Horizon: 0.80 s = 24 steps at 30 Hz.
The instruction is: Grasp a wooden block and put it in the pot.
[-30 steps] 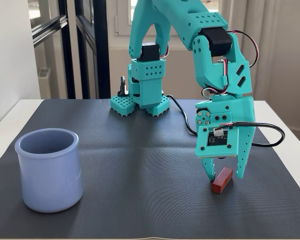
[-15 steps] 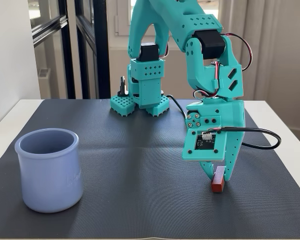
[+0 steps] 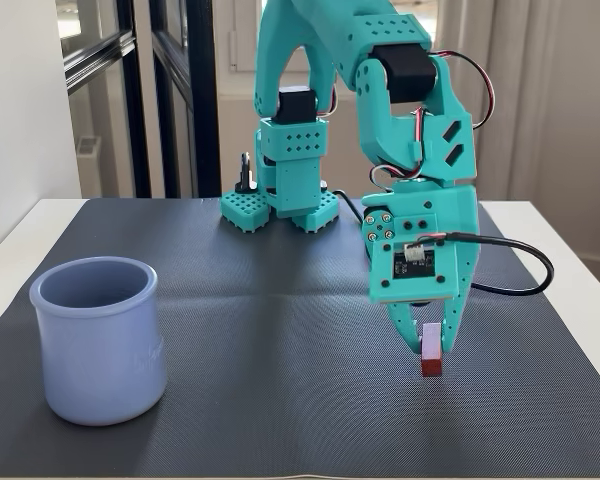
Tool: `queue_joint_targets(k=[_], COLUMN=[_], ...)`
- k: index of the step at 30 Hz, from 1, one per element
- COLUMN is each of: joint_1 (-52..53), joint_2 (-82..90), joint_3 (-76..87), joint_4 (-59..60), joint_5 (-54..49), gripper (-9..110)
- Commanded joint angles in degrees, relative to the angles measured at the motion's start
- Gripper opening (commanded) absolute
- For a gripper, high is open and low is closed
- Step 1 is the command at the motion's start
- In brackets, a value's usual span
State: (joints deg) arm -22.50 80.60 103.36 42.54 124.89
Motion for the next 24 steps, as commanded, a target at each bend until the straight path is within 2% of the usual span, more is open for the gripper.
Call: queue_joint_targets(k=[1,14,24], joint_1=[2.29,13.10,23.55], joint_2=[6.06,18.90,21.62], joint_3=[-0.88,-0.88,-0.88], joint_4=[-0.35,-0.35,-0.35], joint_5=[-3.34,-29.53,-47.72], gripper=[6,6,6])
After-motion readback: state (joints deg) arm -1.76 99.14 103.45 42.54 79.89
